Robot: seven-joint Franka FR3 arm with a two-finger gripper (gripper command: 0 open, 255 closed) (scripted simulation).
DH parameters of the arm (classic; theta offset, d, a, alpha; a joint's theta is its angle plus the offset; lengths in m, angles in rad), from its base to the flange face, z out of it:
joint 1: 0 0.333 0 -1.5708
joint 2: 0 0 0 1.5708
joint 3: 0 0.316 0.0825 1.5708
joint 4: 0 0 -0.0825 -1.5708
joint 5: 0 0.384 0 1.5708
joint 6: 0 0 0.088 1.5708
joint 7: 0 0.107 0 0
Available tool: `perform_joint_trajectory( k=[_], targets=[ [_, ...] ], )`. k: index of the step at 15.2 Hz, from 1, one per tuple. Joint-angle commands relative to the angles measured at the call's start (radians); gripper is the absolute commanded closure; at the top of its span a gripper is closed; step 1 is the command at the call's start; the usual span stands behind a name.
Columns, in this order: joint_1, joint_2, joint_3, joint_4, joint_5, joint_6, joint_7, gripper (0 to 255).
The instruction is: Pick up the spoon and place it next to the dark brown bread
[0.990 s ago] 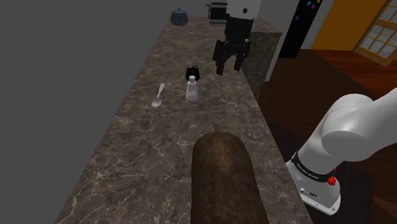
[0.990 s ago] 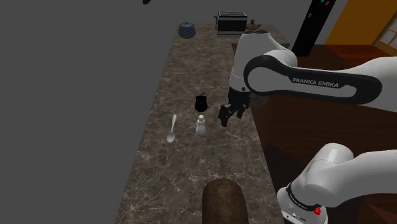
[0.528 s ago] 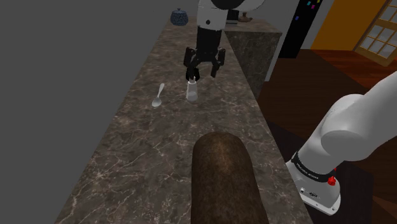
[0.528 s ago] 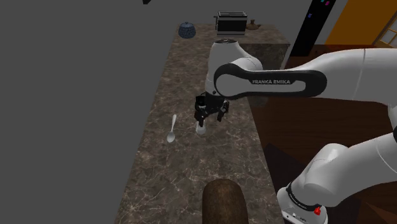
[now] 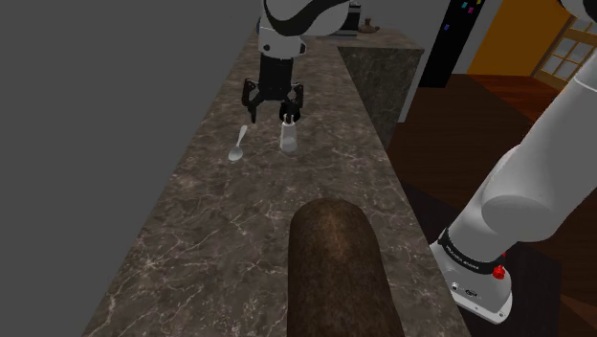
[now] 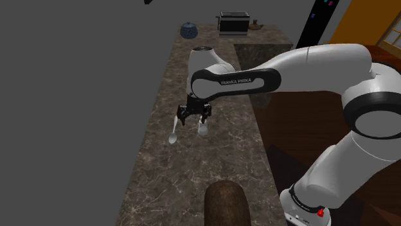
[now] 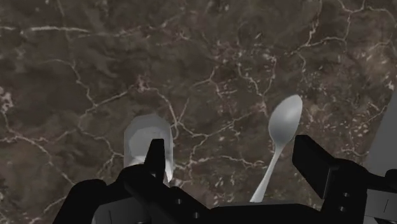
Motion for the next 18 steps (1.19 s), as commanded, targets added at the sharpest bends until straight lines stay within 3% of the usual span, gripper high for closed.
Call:
perform_joint_trajectory(
  k=[1, 9, 18],
  targets=[
    [0.004, 0.091, 0.006, 0.073, -0.019, 0.024, 0.07, 0],
    [0.038, 0.406, -0.024, 0.383, -0.079, 0.042, 0.295, 0],
    [0.051, 0.445, -0.024, 0.339, -0.083, 0.126, 0.297, 0]
  ],
)
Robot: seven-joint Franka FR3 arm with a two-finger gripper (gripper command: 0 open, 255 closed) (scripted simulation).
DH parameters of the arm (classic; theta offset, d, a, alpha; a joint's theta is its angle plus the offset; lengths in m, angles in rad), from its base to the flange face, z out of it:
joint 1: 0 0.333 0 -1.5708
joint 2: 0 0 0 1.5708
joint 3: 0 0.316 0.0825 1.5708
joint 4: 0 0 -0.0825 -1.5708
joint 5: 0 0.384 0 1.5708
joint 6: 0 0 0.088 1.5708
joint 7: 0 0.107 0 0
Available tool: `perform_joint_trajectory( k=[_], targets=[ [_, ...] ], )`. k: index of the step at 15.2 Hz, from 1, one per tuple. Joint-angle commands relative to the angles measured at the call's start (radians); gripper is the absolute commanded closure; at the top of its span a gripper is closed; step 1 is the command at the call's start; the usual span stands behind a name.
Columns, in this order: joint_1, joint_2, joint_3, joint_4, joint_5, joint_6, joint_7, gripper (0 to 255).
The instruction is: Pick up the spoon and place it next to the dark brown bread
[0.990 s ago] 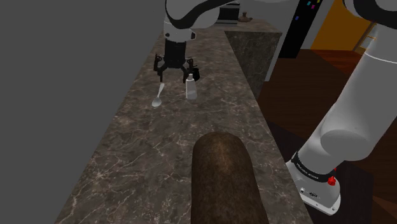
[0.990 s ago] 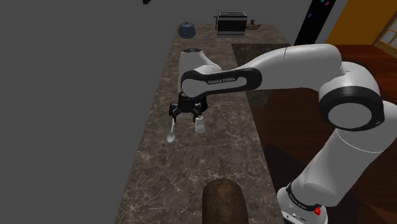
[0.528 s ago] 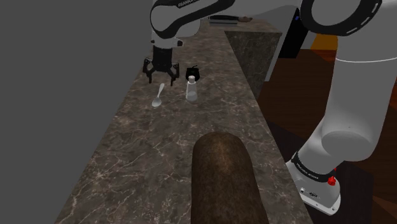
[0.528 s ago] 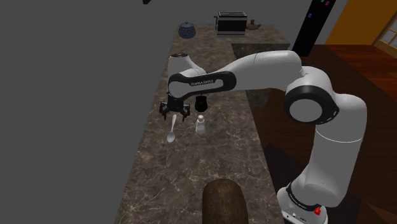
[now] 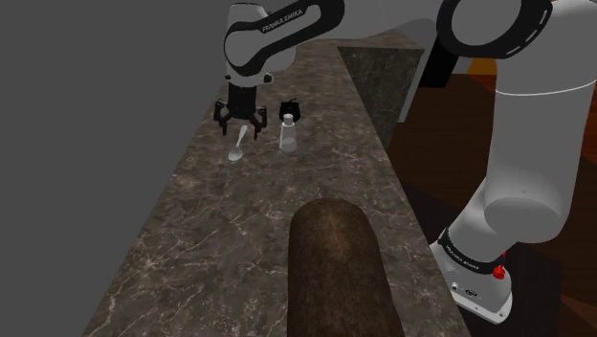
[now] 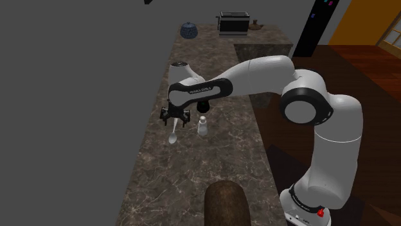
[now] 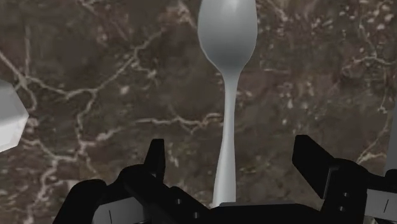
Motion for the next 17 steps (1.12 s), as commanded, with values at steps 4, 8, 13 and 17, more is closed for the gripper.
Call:
perform_joint_trajectory(
  k=[4, 8, 13, 17],
  targets=[
    [0.001, 0.003, 0.0, -0.001, -0.001, 0.005, 0.001, 0],
    [0.001, 0.003, 0.0, -0.001, 0.0, 0.004, 0.001, 255],
    [0.0, 0.002, 0.0, -0.003, 0.0, 0.005, -0.001, 255],
    [0.001, 0.003, 0.0, -0.001, -0.001, 0.005, 0.001, 255]
  ],
)
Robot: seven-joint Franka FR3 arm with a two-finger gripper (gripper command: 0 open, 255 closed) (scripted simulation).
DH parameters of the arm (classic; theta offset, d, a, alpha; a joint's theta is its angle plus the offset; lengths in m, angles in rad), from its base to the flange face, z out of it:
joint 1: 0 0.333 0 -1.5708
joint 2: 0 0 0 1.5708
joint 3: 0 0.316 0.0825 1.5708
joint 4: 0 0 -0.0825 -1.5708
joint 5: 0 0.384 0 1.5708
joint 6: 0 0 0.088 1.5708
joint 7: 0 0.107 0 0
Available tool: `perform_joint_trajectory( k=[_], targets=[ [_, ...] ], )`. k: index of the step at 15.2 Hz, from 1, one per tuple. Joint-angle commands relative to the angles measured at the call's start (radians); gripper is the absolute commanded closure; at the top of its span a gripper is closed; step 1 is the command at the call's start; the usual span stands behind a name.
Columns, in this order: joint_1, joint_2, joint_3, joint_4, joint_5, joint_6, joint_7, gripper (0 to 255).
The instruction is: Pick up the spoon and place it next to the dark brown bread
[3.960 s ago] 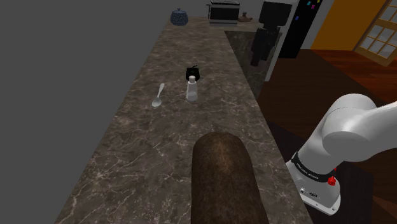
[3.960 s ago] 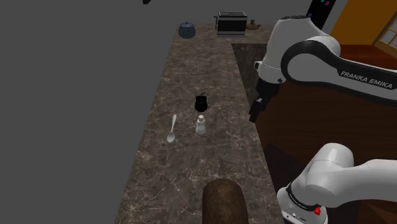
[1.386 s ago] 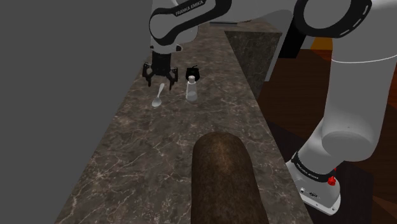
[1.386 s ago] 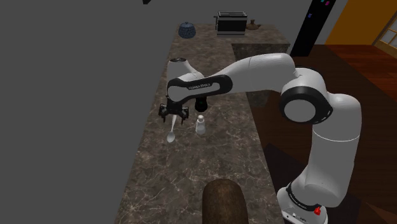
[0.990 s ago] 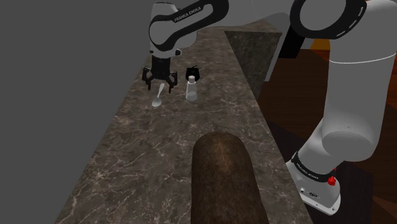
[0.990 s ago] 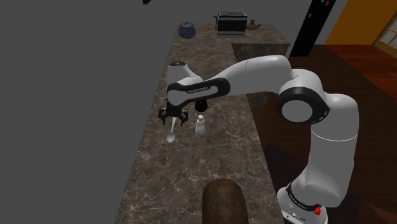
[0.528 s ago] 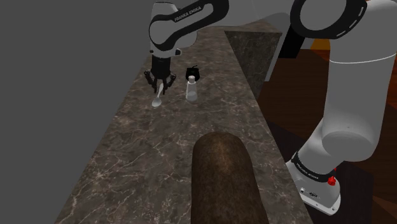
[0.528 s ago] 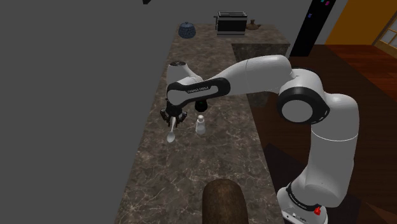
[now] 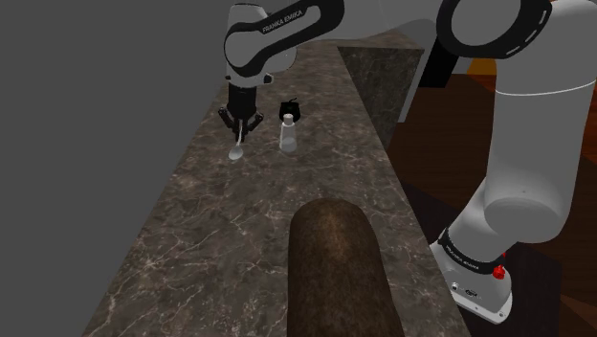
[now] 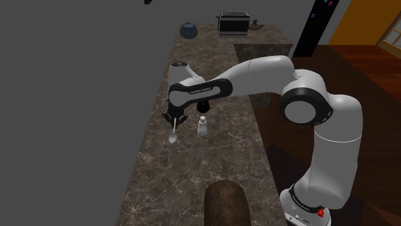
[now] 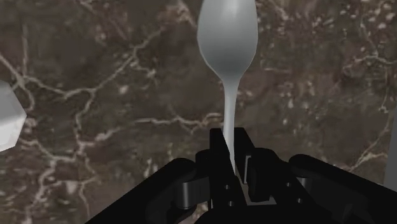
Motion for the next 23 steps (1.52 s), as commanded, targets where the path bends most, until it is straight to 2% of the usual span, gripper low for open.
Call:
perform_joint_trajectory(
  k=[1, 23],
  targets=[
    [0.001, -0.003, 0.001, 0.008, 0.0, -0.012, 0.002, 255],
    [-0.001, -0.062, 0.005, 0.218, -0.003, -0.278, 0.042, 255]
  ],
)
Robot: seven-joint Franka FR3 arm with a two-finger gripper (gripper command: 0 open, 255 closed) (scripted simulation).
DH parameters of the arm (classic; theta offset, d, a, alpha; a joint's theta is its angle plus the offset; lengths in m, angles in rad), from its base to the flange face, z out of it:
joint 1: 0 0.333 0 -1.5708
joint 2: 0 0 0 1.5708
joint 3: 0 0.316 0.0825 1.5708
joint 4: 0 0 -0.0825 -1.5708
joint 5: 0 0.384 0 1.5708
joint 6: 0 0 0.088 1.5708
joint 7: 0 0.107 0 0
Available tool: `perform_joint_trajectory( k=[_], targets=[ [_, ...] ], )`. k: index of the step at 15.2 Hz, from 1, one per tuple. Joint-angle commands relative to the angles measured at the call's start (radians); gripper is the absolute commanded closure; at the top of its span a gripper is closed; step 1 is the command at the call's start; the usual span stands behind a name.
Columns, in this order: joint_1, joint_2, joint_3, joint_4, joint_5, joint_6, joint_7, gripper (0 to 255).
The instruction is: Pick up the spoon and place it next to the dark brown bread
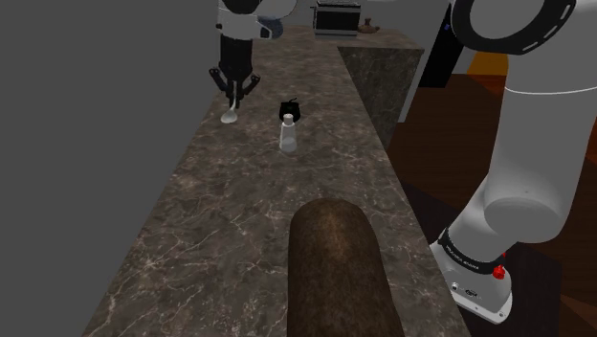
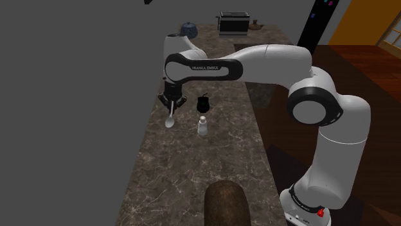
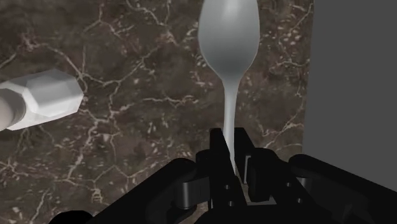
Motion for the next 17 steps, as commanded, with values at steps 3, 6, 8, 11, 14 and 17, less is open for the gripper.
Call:
perform_joint_trajectory(
  k=[3, 6, 8, 11, 14, 17],
  targets=[
    [0.001, 0.0, 0.001, 0.053, -0.002, -0.053, 0.009, 255],
    [0.003, 0.004, 0.001, 0.098, -0.004, -0.094, 0.015, 255],
    [0.004, 0.007, 0.001, 0.13, -0.006, -0.122, 0.02, 255],
    [0.007, 0.015, 0.002, 0.183, -0.009, -0.166, 0.028, 255],
    [0.01, 0.027, 0.002, 0.241, -0.012, -0.212, 0.036, 255],
    [0.014, 0.043, 0.003, 0.306, -0.016, -0.26, 0.044, 255]
  ],
)
